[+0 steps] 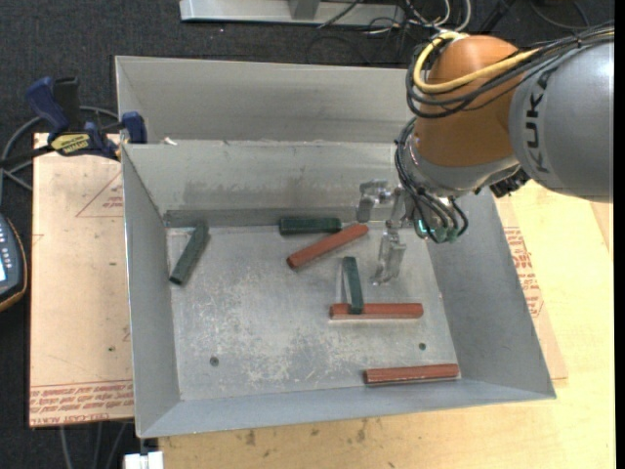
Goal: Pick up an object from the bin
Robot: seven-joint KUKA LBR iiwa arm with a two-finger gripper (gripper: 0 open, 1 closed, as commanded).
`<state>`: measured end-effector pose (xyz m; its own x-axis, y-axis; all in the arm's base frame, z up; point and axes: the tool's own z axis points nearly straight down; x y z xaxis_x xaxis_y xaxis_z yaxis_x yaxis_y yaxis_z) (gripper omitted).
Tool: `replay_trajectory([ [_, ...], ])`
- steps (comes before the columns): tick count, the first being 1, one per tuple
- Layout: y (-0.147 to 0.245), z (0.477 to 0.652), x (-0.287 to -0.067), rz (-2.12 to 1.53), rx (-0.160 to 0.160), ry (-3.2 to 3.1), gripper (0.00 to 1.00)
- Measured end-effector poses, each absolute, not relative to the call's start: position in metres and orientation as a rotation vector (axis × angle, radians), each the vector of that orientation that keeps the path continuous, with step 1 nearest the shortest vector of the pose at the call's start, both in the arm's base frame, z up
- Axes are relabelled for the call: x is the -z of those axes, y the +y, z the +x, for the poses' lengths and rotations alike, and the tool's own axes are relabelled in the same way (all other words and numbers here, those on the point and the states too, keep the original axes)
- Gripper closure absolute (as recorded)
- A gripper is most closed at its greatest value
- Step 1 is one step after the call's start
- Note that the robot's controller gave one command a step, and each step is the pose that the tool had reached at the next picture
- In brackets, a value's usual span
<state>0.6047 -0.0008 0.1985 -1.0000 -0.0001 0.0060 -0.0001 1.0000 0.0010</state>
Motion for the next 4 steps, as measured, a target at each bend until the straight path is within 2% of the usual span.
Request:
replay_trajectory([
  [1, -0.058, 0.524, -0.097, 0.403, 0.002, -3.108, 0.0],
  [2, -0.06, 0.58, -0.07, 0.153, 0.002, -3.141, 0.0],
  [3, -0.061, 0.58, -0.07, 0.153, 0.002, -3.141, 1.0],
  [4, -0.048, 0.562, -0.22, 0.162, -0.001, -3.148, 1.0],
])
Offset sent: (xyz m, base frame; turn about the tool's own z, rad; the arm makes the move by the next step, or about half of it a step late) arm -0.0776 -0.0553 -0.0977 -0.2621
